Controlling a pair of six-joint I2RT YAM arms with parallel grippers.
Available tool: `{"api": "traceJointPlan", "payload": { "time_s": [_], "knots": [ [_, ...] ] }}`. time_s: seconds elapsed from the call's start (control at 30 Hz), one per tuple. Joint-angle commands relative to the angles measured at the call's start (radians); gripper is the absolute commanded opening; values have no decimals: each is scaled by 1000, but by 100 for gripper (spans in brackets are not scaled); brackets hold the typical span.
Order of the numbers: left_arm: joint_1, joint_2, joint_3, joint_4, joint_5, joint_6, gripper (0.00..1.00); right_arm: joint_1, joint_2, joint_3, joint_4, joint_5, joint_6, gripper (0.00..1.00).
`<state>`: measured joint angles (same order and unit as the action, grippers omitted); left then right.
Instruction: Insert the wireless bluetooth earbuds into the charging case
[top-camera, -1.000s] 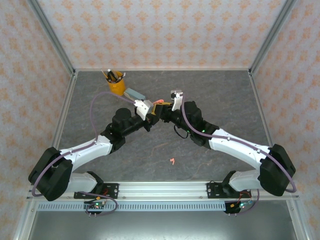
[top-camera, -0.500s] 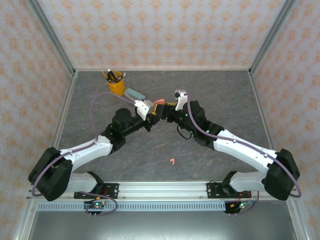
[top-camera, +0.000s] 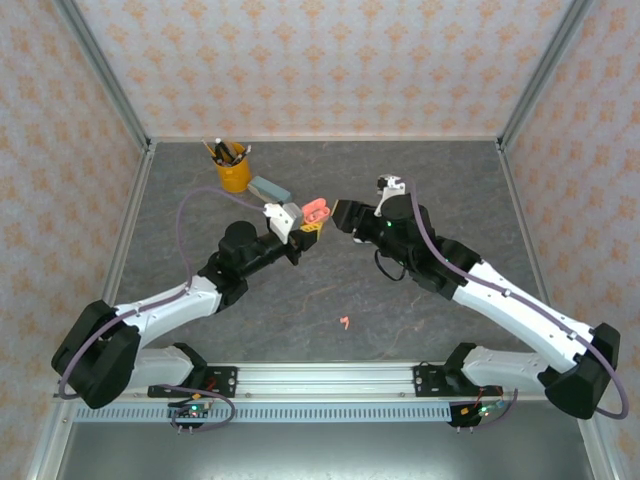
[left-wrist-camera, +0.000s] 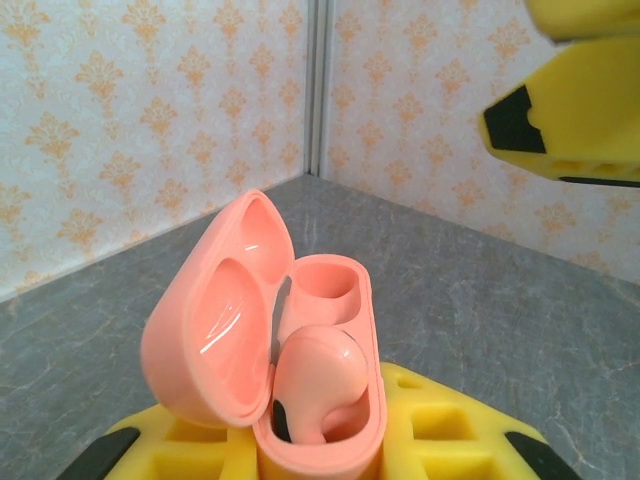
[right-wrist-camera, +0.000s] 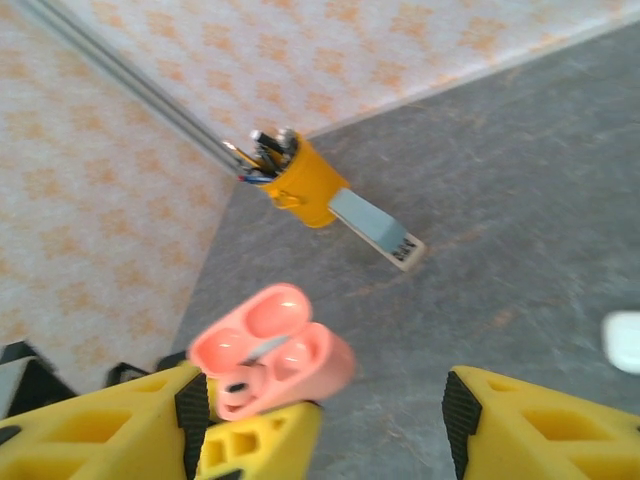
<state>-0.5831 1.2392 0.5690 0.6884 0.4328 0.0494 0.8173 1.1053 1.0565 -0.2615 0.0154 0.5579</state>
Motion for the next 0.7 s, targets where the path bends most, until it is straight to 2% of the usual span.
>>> {"api": "traceJointPlan", "payload": {
  "time_s": [0.0, 0.13, 0.23, 0.43, 0.67],
  "knots": [
    [-12, -47, -18, 16, -29, 42, 0, -1, -8, 34, -257, 81, 68, 65],
    [-11, -80, -40, 5, -59, 50, 0, -1, 26, 13, -398, 63, 82, 65],
    [-11, -106, -57, 1, -86, 52, 0, -3, 72, -33, -464, 1, 90, 65],
    [-9, -161, -106, -1, -153, 56, 0, 13, 181, -141, -496, -64, 142, 62],
    [0, -207, -155, 13, -206, 47, 0, 133, 312, -124, -522, -48, 177, 61]
  ]
}}
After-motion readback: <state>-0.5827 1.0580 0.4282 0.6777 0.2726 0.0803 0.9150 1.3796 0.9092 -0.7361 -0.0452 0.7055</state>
